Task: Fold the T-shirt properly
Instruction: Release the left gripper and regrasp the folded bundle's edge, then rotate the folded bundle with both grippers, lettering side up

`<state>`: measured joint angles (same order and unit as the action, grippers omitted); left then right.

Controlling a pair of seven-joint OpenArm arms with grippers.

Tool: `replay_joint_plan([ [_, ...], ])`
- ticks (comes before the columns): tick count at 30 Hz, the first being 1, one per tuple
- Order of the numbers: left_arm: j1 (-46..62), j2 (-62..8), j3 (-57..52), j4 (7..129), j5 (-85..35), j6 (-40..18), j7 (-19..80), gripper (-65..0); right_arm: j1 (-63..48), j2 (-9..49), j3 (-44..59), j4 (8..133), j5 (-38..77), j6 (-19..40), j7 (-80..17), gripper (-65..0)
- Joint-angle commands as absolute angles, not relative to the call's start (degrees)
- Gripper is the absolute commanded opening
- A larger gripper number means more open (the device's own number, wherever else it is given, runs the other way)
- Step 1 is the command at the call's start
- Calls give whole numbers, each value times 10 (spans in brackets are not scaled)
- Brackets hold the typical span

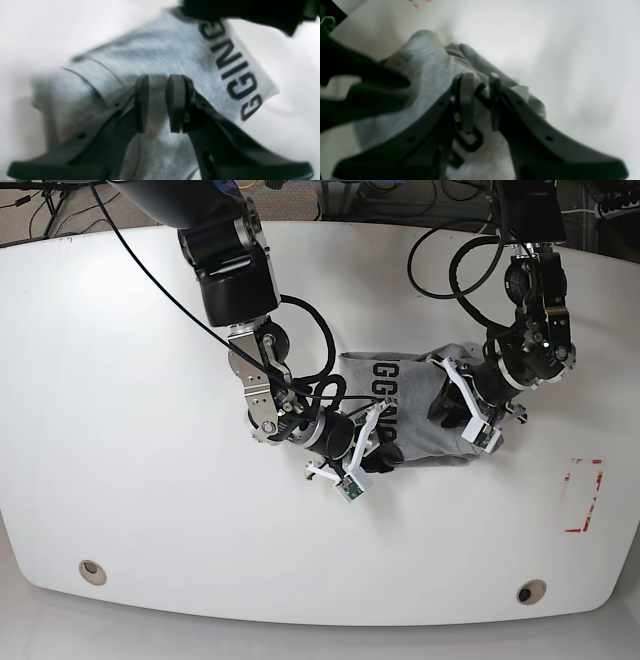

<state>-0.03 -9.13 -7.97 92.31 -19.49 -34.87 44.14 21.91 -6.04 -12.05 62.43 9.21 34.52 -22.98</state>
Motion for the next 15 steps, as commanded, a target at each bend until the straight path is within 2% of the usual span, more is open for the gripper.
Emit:
replay_joint_plan([
  [1,-13,-106,-84,906,-196,-340,430,-531,243,-62,-118,591,80,347,-177,-549],
  [9,-43,-131,-37,823,-145,-340,391,-531,243,-29,-116,494,65,347,-81,-553],
  [15,-75,-132,15,749,-68,-340,363,-531,204,7,-115,497,65,347,-63,-555],
])
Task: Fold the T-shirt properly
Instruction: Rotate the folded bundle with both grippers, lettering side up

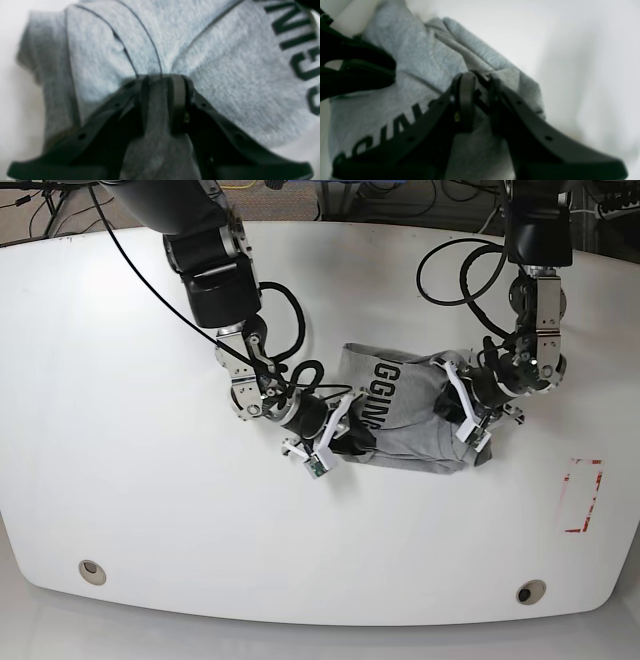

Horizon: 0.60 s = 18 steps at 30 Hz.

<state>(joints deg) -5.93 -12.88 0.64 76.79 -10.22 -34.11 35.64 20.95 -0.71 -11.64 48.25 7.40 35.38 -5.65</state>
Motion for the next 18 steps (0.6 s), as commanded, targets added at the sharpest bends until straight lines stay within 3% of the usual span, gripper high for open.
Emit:
replay_joint_plan([
  [1,-83,-132,22,735,-53,-340,358,-531,191,12,-112,510,65,347,-63,-555],
  [18,-152,-131,87,715,-20,-341,349,-531,-71,33,-24,762,65,343,-82,-555],
])
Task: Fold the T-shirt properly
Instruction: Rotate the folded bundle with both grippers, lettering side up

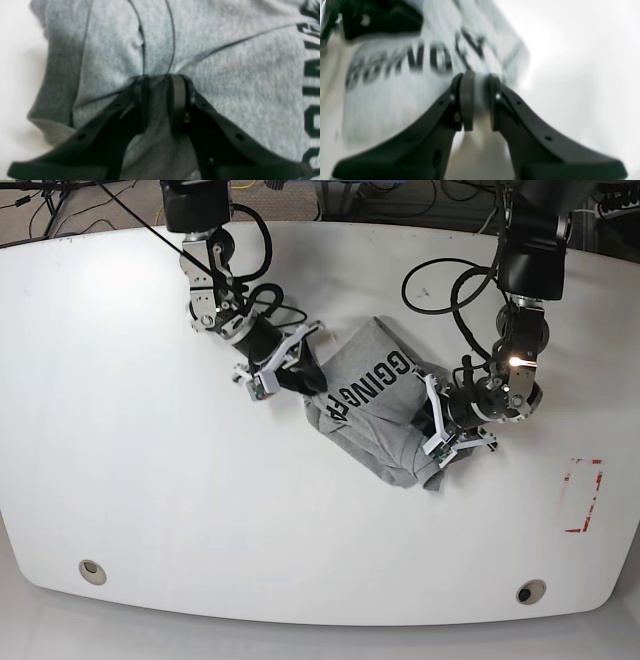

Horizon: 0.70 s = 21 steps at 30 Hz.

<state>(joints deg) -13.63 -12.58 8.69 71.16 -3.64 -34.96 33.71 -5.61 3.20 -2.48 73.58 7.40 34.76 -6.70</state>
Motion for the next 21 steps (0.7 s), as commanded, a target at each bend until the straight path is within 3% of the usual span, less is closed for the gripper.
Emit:
replay_joint_plan([
  [1,-155,-131,90,715,-20,-341,349,-531,-83,32,-24,774,65,342,-82,-555],
  [10,-169,-131,109,797,-22,-342,350,-531,-128,14,-22,855,63,342,-88,-555],
  [21,-120,-131,74,982,-22,-342,379,-531,-74,13,-24,965,65,342,-230,-555],
])
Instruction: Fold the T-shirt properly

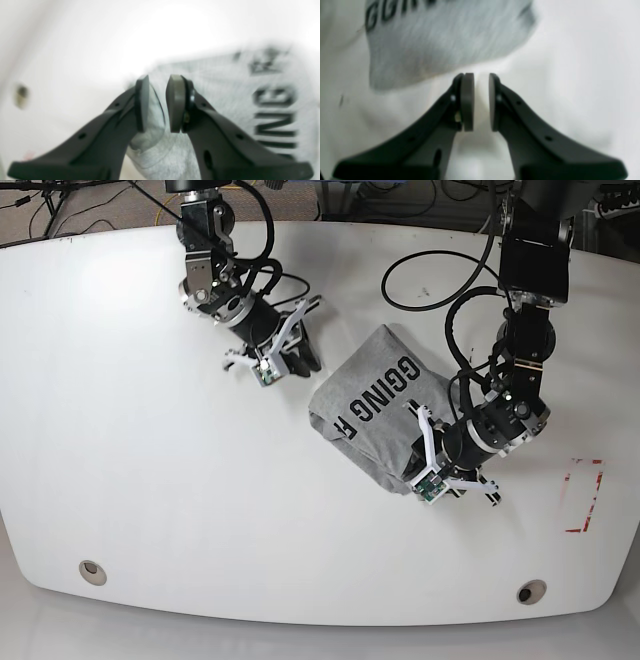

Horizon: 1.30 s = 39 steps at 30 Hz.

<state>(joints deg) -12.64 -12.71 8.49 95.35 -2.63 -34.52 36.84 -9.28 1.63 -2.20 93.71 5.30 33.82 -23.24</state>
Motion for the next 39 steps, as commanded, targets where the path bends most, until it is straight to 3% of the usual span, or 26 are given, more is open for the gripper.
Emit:
replay_joint_plan([
  [1,-110,-130,70,993,-22,-342,385,-531,-62,12,-25,972,65,342,-241,-555],
  [7,-60,-125,66,1018,-22,-342,392,-531,3,5,-28,972,66,342,-280,-553],
  [16,9,-82,63,1017,-22,-342,389,-531,110,-11,-67,850,60,341,-284,-555],
  [28,29,-31,50,930,-22,-339,371,-531,162,-10,-82,630,59,309,-105,-555],
  [39,32,-27,8,841,-21,-339,335,-531,120,16,-80,589,62,301,-70,-555],
])
